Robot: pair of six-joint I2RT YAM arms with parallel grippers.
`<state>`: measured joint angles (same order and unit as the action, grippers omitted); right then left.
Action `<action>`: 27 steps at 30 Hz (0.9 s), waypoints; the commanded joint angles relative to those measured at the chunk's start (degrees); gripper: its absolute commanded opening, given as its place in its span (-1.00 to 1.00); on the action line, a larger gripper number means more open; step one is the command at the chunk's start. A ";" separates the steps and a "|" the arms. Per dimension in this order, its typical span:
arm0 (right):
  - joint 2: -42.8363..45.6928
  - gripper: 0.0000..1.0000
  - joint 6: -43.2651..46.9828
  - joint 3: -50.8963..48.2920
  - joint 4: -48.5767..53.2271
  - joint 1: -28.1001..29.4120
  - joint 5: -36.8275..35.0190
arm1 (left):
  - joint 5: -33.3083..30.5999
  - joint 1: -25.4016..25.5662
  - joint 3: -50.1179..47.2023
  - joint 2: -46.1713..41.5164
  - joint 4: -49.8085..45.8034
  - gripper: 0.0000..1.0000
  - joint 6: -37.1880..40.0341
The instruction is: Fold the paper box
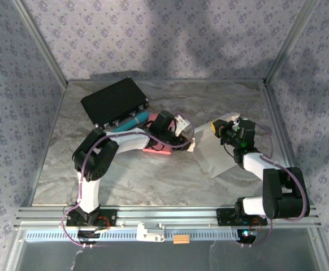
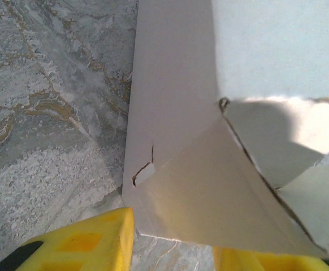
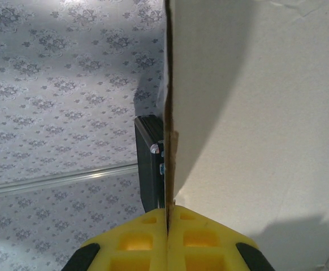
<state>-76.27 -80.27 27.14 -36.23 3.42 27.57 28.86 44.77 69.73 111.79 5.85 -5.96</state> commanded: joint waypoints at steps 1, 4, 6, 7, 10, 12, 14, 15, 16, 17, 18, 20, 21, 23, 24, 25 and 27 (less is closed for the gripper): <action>1.20 -1.00 -1.24 -0.09 1.05 0.86 -0.93 | -2.51 0.77 1.91 0.96 3.43 -0.21 -1.23; 1.86 -1.00 -1.73 -0.84 0.17 1.70 -2.69 | -4.38 0.95 1.42 1.35 5.32 -0.25 -2.84; 1.97 -1.00 -2.14 -1.62 -0.98 2.44 -3.93 | -5.61 1.13 0.94 1.47 6.73 -0.28 -4.17; 1.93 -1.00 -2.28 -1.94 -1.58 2.88 -4.60 | -6.29 1.19 0.93 1.56 7.00 -0.29 -4.42; 1.93 -1.00 -2.87 -2.70 -3.80 3.93 -6.53 | -7.64 1.67 0.84 1.99 7.88 -0.29 -5.11; 1.96 -1.00 -2.87 -2.63 -3.89 4.23 -6.98 | -8.57 1.77 0.84 2.36 8.37 -0.30 -5.59; 2.07 -1.00 -2.96 -2.96 -3.76 4.57 -7.62 | -9.48 1.86 0.84 2.71 9.19 -0.30 -6.43; 2.28 -1.00 -2.93 -3.30 -3.68 4.71 -8.16 | -9.76 1.96 0.91 2.94 9.51 -0.30 -6.69; 2.43 -1.00 -2.92 -3.62 -3.84 4.96 -8.77 | -10.22 2.11 1.12 3.14 9.51 -0.30 -6.85; 2.46 -1.00 -3.04 -3.91 -4.08 5.06 -9.33 | -10.91 2.33 1.30 3.30 9.53 -0.29 -6.95; 2.44 -1.00 -3.35 -4.46 -4.68 5.12 -9.61 | -11.65 2.58 1.32 3.35 9.82 -0.26 -7.05; 2.27 -1.00 -4.37 -5.36 -6.45 5.13 -10.25 | -12.75 2.94 1.19 3.52 10.64 -0.23 -7.50; 2.24 -1.00 -4.81 -5.74 -7.10 5.21 -10.67 | -13.00 3.05 1.19 3.61 10.97 -0.22 -7.86; 2.61 -1.00 -5.51 -6.17 -7.37 5.22 -11.37 | -13.60 3.29 1.19 3.69 11.40 -0.19 -8.28; 2.91 -1.00 -5.82 -6.27 -7.41 5.35 -11.74 | -13.89 3.37 1.19 3.70 11.58 -0.15 -8.52; 3.22 -1.00 -6.19 -6.37 -7.32 5.29 -12.23 | -14.12 3.43 1.19 3.66 11.71 -0.12 -8.63; 3.70 -1.00 -6.98 -6.35 -7.37 5.46 -13.27 | -14.18 3.54 1.14 3.85 11.89 -0.12 -8.72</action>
<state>-73.84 -85.43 21.54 -43.57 8.03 14.94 16.53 48.01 69.71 114.67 14.81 -13.65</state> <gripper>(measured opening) 0.060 0.440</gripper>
